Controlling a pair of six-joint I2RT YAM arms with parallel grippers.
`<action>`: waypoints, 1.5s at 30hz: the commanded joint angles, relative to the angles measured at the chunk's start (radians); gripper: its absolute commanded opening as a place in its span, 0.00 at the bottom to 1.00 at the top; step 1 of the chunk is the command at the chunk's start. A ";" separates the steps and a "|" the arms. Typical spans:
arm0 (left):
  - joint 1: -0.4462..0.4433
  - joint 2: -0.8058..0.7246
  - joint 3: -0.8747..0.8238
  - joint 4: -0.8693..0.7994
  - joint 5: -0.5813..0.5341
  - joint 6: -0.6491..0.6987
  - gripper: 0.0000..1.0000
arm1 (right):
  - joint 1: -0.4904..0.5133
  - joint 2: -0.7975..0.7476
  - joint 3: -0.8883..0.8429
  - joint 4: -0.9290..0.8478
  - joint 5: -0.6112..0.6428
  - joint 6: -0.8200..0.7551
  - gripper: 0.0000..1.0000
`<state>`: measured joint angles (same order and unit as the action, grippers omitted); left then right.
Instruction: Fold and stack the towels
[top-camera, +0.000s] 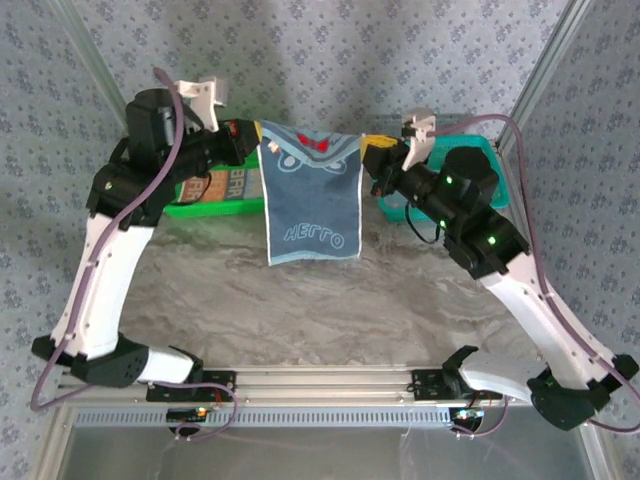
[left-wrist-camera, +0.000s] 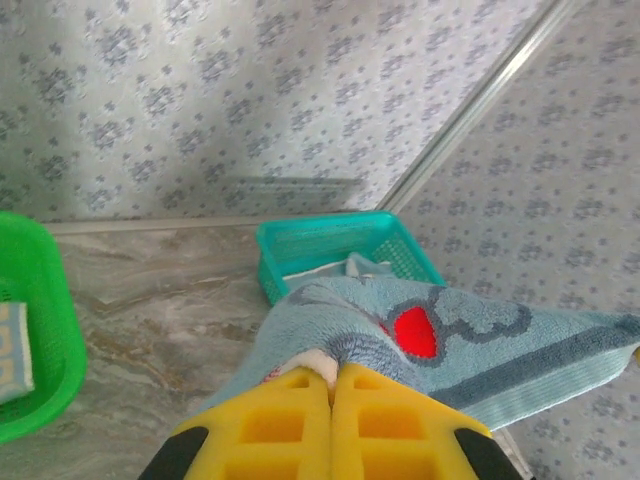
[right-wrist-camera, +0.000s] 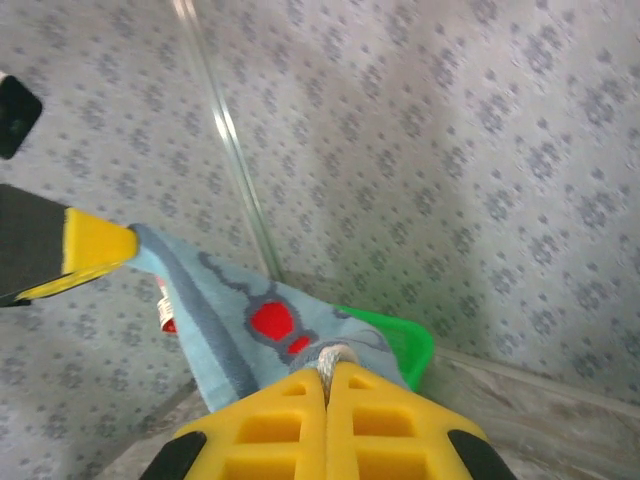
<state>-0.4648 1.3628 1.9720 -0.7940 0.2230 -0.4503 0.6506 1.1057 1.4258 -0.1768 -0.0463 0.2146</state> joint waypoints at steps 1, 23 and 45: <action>-0.029 -0.092 -0.016 -0.007 -0.048 0.033 0.00 | 0.065 -0.068 0.012 -0.032 0.102 -0.078 0.00; -0.109 -0.170 -0.188 -0.035 -0.168 0.024 0.00 | 0.066 -0.110 -0.037 -0.129 0.157 -0.026 0.00; 0.130 0.507 -0.009 0.017 0.090 -0.027 0.00 | -0.357 0.496 -0.019 0.078 -0.230 0.132 0.00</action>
<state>-0.3466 1.8805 1.9541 -0.7567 0.2836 -0.4503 0.2985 1.5944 1.3701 -0.0978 -0.2367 0.3347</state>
